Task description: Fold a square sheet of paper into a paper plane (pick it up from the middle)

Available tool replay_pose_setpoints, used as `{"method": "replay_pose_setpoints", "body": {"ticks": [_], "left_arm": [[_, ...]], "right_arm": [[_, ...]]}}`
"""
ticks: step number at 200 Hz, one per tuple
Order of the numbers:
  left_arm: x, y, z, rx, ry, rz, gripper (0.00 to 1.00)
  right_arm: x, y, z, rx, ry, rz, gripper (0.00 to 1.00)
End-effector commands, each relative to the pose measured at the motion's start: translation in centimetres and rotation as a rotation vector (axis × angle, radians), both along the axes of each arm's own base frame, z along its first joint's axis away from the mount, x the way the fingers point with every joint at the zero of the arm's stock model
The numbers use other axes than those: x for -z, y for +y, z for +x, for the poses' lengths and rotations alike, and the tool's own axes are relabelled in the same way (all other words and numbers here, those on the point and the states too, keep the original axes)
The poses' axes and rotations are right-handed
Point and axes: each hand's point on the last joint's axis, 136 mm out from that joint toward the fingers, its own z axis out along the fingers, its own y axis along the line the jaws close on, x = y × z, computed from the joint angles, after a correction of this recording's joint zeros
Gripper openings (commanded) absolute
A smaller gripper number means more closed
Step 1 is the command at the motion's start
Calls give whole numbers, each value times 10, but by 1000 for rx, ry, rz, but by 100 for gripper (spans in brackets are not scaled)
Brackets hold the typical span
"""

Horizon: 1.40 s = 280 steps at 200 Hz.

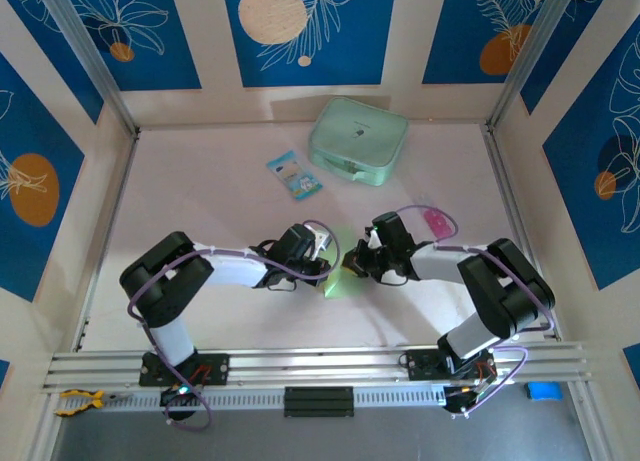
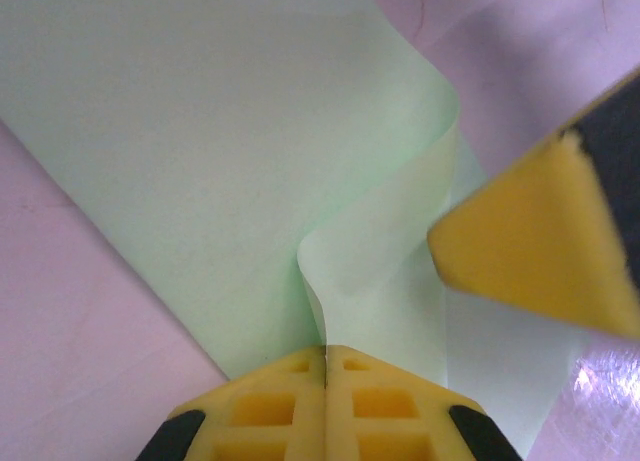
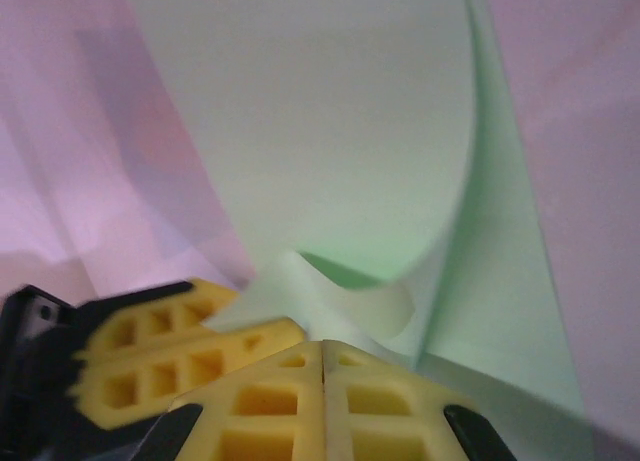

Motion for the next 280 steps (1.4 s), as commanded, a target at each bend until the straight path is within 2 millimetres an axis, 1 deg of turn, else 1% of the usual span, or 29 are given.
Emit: {"method": "replay_pose_setpoints", "body": {"ticks": [1,24,45,59,67,81,113,127,144,170,182,193,209,234,280], "left_arm": [[5,3,2,15,16,21,1],[5,3,1,16,17,22,0],[5,3,1,17,16,22,0],[5,4,1,16,16,26,1],[5,4,2,15,14,26,0],[5,4,2,15,14,27,0],[6,4,1,18,18,26,0],[6,4,1,18,19,26,0],[6,4,1,19,20,28,0],[6,4,1,19,20,27,0],[7,5,1,19,22,29,0],[6,4,1,20,23,29,0],[7,4,0,21,25,30,0],[8,5,-1,21,30,35,0],[9,4,-1,26,34,35,0]], "right_arm": [[2,-1,5,-9,-3,-18,0],[20,-6,1,10,41,-45,0],[40,-20,-7,53,92,-109,0],[46,-27,-9,83,108,-123,0],[45,-29,-9,89,107,-114,0],[36,-27,-4,85,85,-88,0],[1,-8,11,12,-7,11,0],[-5,-4,15,2,-25,21,0],[4,-10,16,23,-11,-17,0],[31,-29,10,84,42,-63,0],[41,-37,8,116,59,-65,0],[46,-42,8,135,69,-49,0],[46,-45,10,148,64,-28,0],[38,-45,16,160,41,7,0],[32,-52,26,181,32,-7,0]]}}
